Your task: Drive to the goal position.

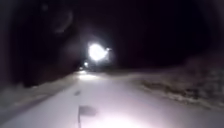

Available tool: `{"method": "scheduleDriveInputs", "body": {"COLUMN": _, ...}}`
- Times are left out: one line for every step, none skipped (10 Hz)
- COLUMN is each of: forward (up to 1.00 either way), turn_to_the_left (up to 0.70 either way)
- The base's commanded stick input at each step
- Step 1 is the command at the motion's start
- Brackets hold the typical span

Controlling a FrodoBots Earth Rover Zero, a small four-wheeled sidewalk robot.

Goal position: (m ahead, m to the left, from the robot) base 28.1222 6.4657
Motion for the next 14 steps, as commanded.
{"method": "scheduleDriveInputs", "body": {"forward": 1.00, "turn_to_the_left": 0.00}}
{"method": "scheduleDriveInputs", "body": {"forward": 1.00, "turn_to_the_left": 0.00}}
{"method": "scheduleDriveInputs", "body": {"forward": 1.00, "turn_to_the_left": 0.00}}
{"method": "scheduleDriveInputs", "body": {"forward": 1.00, "turn_to_the_left": 0.00}}
{"method": "scheduleDriveInputs", "body": {"forward": 1.00, "turn_to_the_left": 0.00}}
{"method": "scheduleDriveInputs", "body": {"forward": 1.00, "turn_to_the_left": 0.00}}
{"method": "scheduleDriveInputs", "body": {"forward": 1.00, "turn_to_the_left": 0.00}}
{"method": "scheduleDriveInputs", "body": {"forward": 1.00, "turn_to_the_left": 0.00}}
{"method": "scheduleDriveInputs", "body": {"forward": 1.00, "turn_to_the_left": 0.00}}
{"method": "scheduleDriveInputs", "body": {"forward": 1.00, "turn_to_the_left": 0.00}}
{"method": "scheduleDriveInputs", "body": {"forward": 1.00, "turn_to_the_left": 0.00}}
{"method": "scheduleDriveInputs", "body": {"forward": 1.00, "turn_to_the_left": 0.00}}
{"method": "scheduleDriveInputs", "body": {"forward": 1.00, "turn_to_the_left": 0.00}}
{"method": "scheduleDriveInputs", "body": {"forward": 1.00, "turn_to_the_left": 0.00}}
